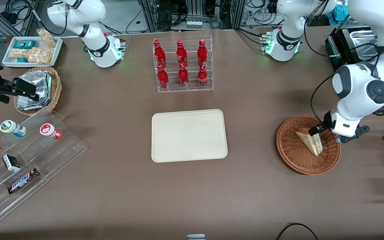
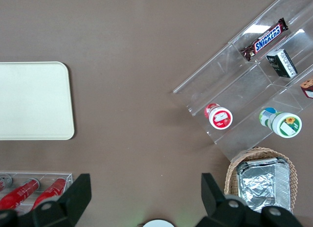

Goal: Place sandwich from basket to tray
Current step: 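Lower the open left gripper over the wrapped sandwich in the basket, then close the left gripper on the sandwich and lift it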

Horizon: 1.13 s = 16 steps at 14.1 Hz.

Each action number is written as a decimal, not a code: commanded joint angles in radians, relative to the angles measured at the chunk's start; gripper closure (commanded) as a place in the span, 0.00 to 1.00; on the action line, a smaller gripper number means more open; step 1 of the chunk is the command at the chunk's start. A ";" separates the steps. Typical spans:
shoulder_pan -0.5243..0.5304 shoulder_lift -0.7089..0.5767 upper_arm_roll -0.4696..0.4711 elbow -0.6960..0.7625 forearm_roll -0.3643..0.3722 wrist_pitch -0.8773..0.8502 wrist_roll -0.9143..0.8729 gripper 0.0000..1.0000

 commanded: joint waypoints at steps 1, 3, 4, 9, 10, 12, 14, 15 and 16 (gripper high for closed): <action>0.004 0.068 -0.006 0.020 -0.055 0.066 -0.118 0.00; 0.004 0.108 -0.006 0.032 -0.057 0.075 -0.118 0.01; 0.003 0.116 -0.006 0.032 -0.057 0.075 -0.118 0.20; -0.008 0.085 -0.009 0.076 -0.054 -0.041 -0.114 0.96; -0.010 0.080 -0.016 0.118 -0.052 -0.116 -0.112 0.97; -0.022 0.082 -0.062 0.213 -0.038 -0.256 -0.107 0.98; -0.077 0.108 -0.075 0.286 0.010 -0.320 -0.010 0.95; -0.110 0.116 -0.076 0.308 0.018 -0.336 0.059 0.93; -0.156 0.129 -0.076 0.334 0.020 -0.350 0.121 0.93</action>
